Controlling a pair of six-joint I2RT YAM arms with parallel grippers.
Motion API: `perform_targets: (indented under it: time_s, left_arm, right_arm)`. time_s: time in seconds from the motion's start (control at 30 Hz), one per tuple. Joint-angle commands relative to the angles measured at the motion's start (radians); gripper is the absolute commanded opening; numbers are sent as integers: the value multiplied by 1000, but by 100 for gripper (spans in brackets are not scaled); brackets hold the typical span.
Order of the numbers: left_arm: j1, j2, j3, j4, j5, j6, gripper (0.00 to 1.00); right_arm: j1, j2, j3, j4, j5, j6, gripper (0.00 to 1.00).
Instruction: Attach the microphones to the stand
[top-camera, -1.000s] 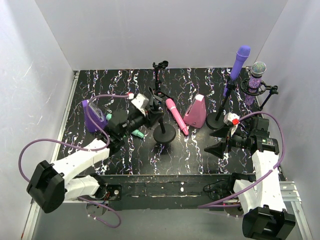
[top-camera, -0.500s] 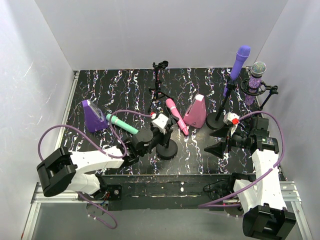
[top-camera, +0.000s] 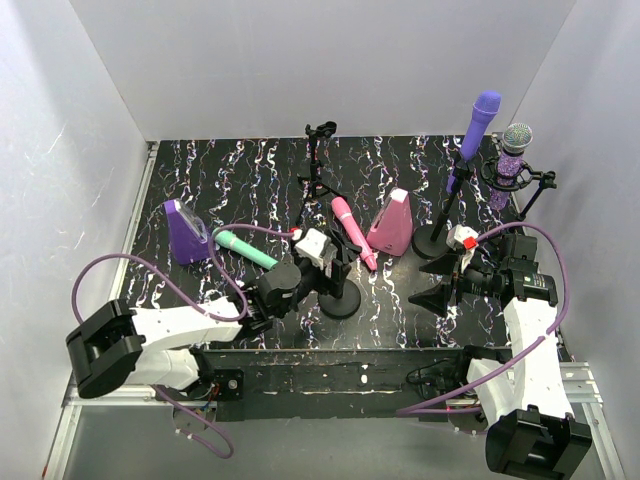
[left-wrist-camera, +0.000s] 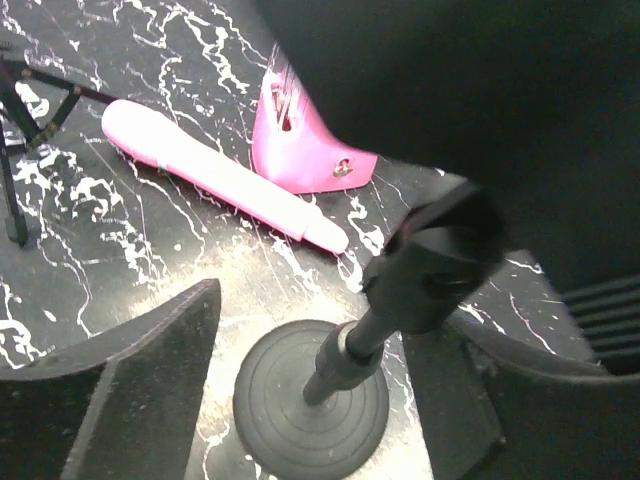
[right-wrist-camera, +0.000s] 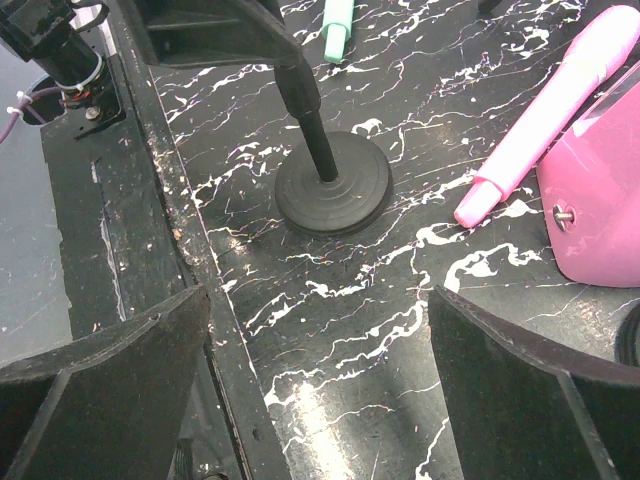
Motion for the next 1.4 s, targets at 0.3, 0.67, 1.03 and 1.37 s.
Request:
perform_targets:
  time_s: [0.3, 0.67, 1.03, 1.37]
  left_arm:
    - [-2, -373, -79, -348, -47, -105, 98]
    - [1, -703, -87, -800, -273, -421, 98]
    - [78, -575, -4, -977, -293, -598, 98]
    - [540, -374, 10, -824, 225, -584, 98]
  right_arm:
    - [-5, 0, 9, -18, 5, -24, 96]
    - [-6, 4, 6, -11, 25, -28, 96]
    - [-6, 23, 6, -9, 33, -28, 96]
    - [-6, 27, 6, -6, 40, -28, 96]
